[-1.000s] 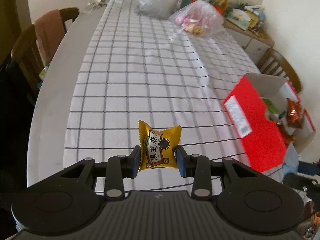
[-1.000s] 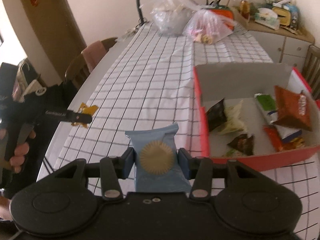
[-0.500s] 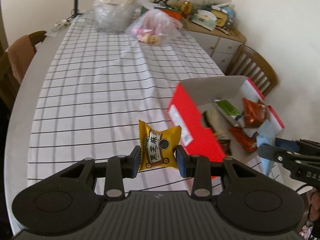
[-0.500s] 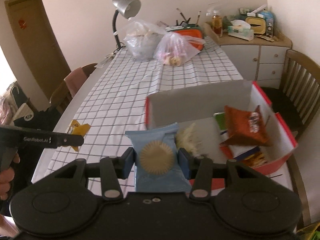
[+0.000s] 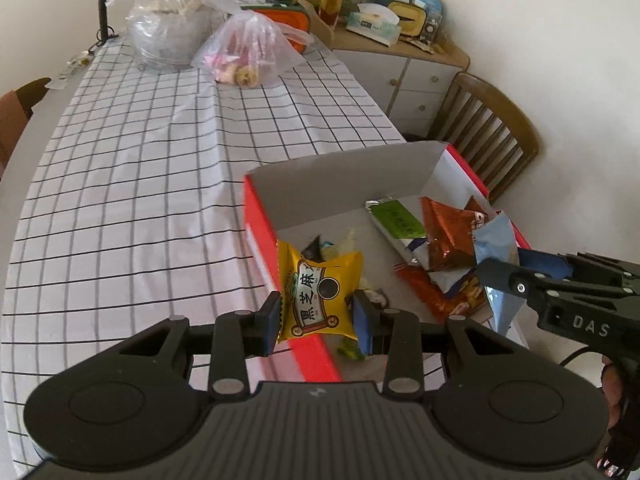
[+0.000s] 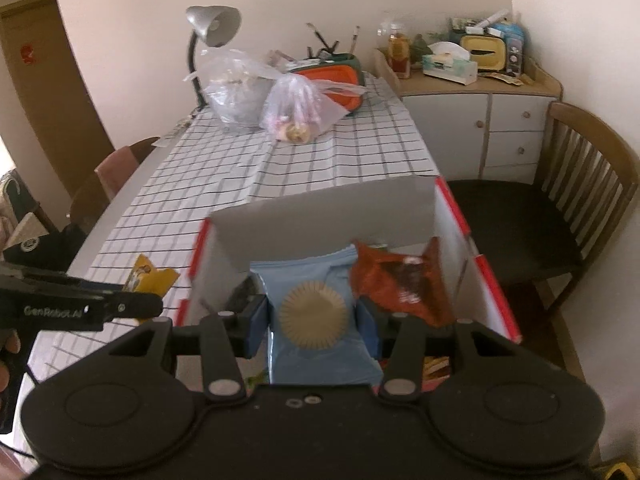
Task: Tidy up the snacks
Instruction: 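Carry both snacks over the red box and lower them inside, then open both grippers to release the snacks into the box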
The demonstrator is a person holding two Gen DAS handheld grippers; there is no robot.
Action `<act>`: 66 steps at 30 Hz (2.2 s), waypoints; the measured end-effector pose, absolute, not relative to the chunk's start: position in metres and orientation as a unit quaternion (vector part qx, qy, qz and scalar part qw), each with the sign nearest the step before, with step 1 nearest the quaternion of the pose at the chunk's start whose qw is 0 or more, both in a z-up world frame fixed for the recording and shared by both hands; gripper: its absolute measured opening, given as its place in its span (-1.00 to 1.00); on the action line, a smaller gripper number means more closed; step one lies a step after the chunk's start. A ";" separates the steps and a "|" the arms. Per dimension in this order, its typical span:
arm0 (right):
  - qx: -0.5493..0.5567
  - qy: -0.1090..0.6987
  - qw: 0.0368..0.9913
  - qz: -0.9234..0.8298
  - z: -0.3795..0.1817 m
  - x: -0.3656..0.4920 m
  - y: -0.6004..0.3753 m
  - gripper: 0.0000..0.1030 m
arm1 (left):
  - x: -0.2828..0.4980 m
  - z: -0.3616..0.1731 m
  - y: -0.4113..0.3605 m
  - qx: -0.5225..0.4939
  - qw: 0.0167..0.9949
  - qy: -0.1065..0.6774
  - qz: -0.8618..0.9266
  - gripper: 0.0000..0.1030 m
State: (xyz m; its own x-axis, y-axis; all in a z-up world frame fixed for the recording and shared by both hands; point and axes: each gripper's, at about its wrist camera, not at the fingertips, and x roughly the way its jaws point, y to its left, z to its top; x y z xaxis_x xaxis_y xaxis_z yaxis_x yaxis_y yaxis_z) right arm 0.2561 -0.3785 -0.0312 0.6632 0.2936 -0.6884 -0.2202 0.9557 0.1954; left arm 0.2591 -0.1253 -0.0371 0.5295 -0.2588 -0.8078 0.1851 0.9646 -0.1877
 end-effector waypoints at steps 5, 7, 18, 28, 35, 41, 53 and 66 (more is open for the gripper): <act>0.042 0.399 0.905 0.139 -0.043 0.272 -0.395 -0.10 | 0.270 -0.045 -0.153 -0.029 0.870 0.478 -0.121 -0.30; 0.036 0.405 0.904 0.134 -0.050 0.278 -0.399 -0.10 | 0.276 -0.050 -0.161 -0.025 0.868 0.483 -0.117 -0.30; 0.019 0.424 0.895 0.135 -0.075 0.293 -0.409 -0.22 | 0.307 -0.084 -0.200 0.004 0.850 0.517 -0.097 -0.30; 0.030 0.436 0.886 0.152 -0.082 0.290 -0.419 -0.16 | 0.315 -0.105 -0.216 0.029 0.834 0.545 -0.081 -0.28; 0.031 0.438 0.884 0.162 -0.082 0.286 -0.421 -0.05 | 0.310 -0.109 -0.222 0.031 0.834 0.546 -0.074 -0.12; 0.041 0.424 0.887 0.178 -0.075 0.279 -0.424 0.13 | 0.298 -0.102 -0.220 0.017 0.841 0.536 -0.072 0.06; 0.061 0.398 0.894 0.195 -0.054 0.258 -0.427 0.42 | 0.266 -0.072 -0.215 -0.001 0.862 0.500 -0.081 0.16; 0.066 0.354 0.913 0.191 -0.019 0.224 -0.420 0.77 | 0.229 -0.036 -0.195 -0.022 0.885 0.454 -0.100 0.35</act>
State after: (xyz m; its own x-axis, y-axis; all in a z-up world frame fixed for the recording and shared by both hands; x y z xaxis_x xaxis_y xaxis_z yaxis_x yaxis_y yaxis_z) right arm 0.2241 -0.4197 -0.0190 0.6760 0.3964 -0.6211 -0.3024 0.9179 0.2568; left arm 0.2291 -0.1949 -0.0356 0.5675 -0.1965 -0.7996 0.1558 0.9792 -0.1301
